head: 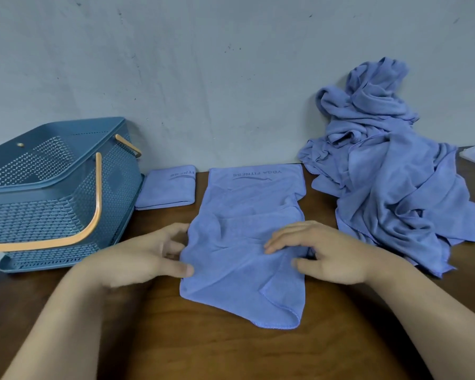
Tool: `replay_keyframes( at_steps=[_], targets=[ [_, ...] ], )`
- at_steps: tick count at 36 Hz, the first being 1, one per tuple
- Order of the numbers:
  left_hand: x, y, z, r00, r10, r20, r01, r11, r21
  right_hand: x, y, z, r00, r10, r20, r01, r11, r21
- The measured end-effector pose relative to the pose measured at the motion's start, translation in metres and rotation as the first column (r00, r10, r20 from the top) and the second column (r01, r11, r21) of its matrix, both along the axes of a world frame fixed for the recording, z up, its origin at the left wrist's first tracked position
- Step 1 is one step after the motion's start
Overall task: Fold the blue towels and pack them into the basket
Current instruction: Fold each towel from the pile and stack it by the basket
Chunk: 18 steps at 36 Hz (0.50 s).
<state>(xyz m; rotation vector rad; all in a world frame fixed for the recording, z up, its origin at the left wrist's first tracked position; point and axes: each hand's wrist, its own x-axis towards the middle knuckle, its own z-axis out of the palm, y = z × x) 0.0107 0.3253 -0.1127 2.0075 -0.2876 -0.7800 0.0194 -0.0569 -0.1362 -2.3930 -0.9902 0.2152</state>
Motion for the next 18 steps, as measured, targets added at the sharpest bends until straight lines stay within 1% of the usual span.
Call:
replay_keyframes(
  at_steps=[2,5,7,8,11,14,16,18],
  targets=[
    [-0.001,0.004,0.001,1.0,-0.02,0.011,0.02,1.0,-0.006,-0.004,0.008,-0.002,0.996,0.01,0.086,-0.003,0.997,-0.081],
    [0.005,0.006,-0.007,0.984,0.14,0.108,-0.144,0.989,0.033,-0.01,0.018,-0.004,0.987,0.048,0.151,-0.035,0.996,-0.087],
    [0.008,0.004,-0.011,0.968,0.185,0.173,-0.2,0.977,0.073,-0.014,0.024,-0.006,0.982,0.078,0.17,-0.064,0.994,-0.084],
    [0.009,0.004,-0.013,0.964,0.195,0.182,-0.21,0.975,0.071,-0.015,0.026,-0.006,0.982,0.093,0.166,-0.077,0.992,-0.097],
    [0.013,0.004,-0.019,0.945,0.274,0.177,-0.276,0.961,-0.013,-0.017,0.029,-0.008,0.979,0.127,0.161,-0.104,0.985,-0.14],
    [0.016,0.003,-0.024,0.902,0.383,0.201,-0.37,0.924,-0.1,-0.016,0.028,-0.009,0.975,0.12,0.187,-0.092,0.984,-0.152],
    [0.017,0.001,-0.025,0.88,0.411,0.24,-0.39,0.911,-0.132,-0.015,0.026,-0.008,0.976,0.114,0.188,-0.083,0.983,-0.163],
    [0.016,-0.004,-0.023,0.87,0.411,0.271,-0.381,0.911,-0.156,-0.015,0.022,-0.004,0.985,0.095,0.143,-0.078,0.99,-0.119]
  ],
)
